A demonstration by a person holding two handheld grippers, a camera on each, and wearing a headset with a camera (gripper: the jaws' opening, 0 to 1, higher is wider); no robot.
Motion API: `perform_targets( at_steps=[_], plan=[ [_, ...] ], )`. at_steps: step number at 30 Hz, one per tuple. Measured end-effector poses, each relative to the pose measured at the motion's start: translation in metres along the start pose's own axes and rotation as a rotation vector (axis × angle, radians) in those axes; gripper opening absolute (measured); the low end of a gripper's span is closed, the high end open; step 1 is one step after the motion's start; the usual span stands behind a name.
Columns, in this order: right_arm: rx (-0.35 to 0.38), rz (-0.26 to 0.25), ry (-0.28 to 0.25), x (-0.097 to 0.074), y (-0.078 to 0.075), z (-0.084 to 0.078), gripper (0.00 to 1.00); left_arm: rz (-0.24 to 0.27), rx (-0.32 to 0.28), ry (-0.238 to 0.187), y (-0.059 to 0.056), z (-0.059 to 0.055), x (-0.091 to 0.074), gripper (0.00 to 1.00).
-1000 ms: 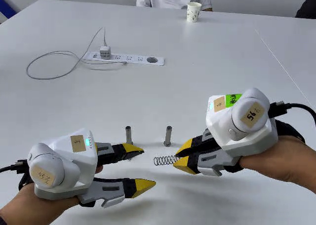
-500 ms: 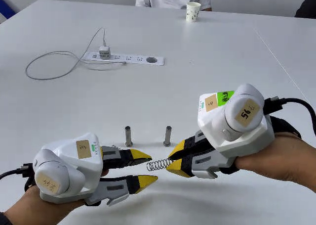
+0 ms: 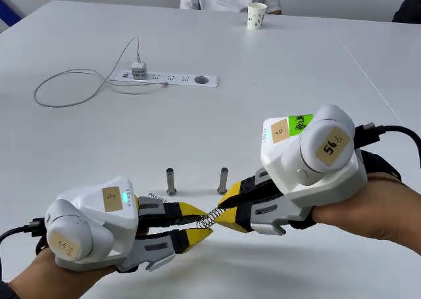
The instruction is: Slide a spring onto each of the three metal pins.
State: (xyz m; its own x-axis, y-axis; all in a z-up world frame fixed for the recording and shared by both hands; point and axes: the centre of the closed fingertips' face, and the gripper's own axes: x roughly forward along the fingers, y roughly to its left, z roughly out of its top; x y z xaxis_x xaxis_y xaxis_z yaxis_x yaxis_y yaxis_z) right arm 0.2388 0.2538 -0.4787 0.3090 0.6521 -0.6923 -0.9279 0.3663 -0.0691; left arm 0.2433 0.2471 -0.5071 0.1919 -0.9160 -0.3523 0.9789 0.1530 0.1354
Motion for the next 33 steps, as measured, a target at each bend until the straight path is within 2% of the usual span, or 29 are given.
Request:
perform_targets(
  at_steps=[16,26,33],
  plan=[
    [-0.024,-0.005,-0.048,0.003,0.003,0.019,0.11,-0.009,-0.003,-0.015,-0.002,0.006,0.002,0.12],
    [-0.021,-0.008,-0.047,0.002,0.003,0.018,0.11,-0.01,-0.008,-0.015,-0.004,0.006,0.004,0.12],
    [-0.014,-0.025,-0.05,-0.002,-0.004,0.017,0.11,0.007,-0.035,-0.01,-0.001,0.003,0.001,0.18]
  ],
)
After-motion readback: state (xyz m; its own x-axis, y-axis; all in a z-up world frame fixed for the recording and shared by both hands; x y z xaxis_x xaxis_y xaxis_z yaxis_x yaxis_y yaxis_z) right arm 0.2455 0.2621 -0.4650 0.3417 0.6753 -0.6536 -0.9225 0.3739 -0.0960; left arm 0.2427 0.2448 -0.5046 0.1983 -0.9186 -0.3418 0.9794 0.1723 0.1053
